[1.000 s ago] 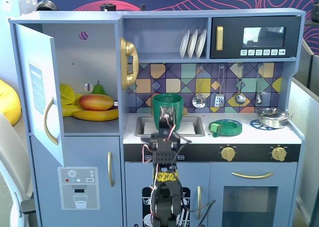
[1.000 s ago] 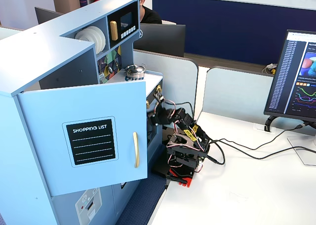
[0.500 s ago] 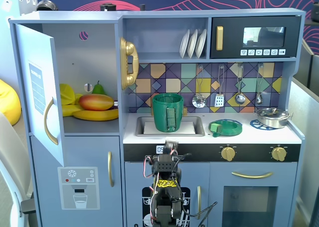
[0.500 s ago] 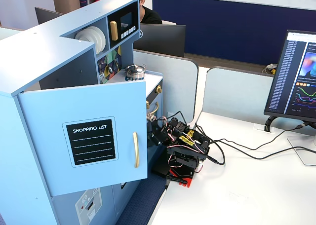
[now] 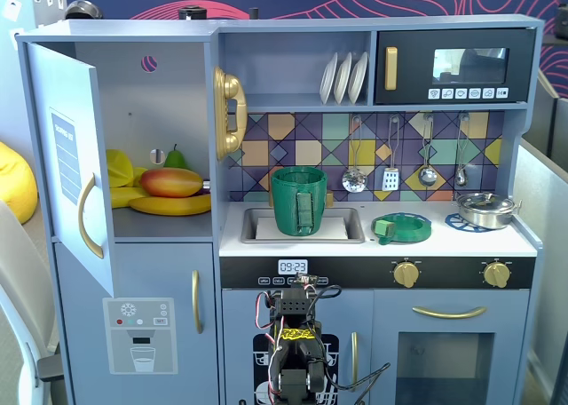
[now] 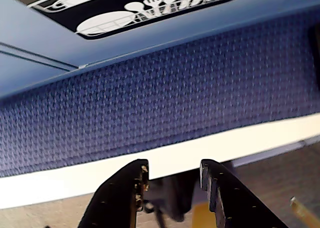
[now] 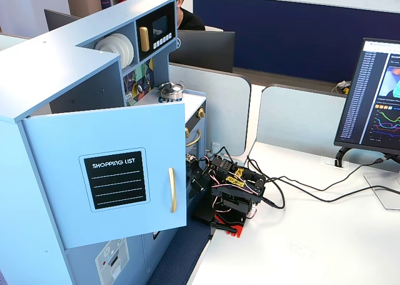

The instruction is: Pick up the green pineapple from the left cabinet and place it in the green recipient

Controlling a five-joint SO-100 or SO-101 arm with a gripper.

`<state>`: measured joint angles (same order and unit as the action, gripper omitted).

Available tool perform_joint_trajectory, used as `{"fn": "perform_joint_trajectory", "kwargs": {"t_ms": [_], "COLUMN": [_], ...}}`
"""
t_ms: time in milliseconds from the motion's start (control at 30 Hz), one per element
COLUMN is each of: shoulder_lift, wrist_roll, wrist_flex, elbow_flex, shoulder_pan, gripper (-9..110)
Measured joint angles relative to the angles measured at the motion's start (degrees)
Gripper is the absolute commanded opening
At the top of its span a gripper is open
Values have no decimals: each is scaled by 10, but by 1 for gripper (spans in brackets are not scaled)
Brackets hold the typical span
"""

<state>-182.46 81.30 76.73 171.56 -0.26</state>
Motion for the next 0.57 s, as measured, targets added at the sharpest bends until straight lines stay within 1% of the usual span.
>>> {"fn": "perform_joint_trajectory", "kwargs": {"t_ms": [167,567], "shoulder_lift": [0,0], "wrist_roll": [45,51], "wrist_flex": [5,5], "elbow_flex": [0,0], "shoulder_pan": [1,1], "gripper": [7,7]}}
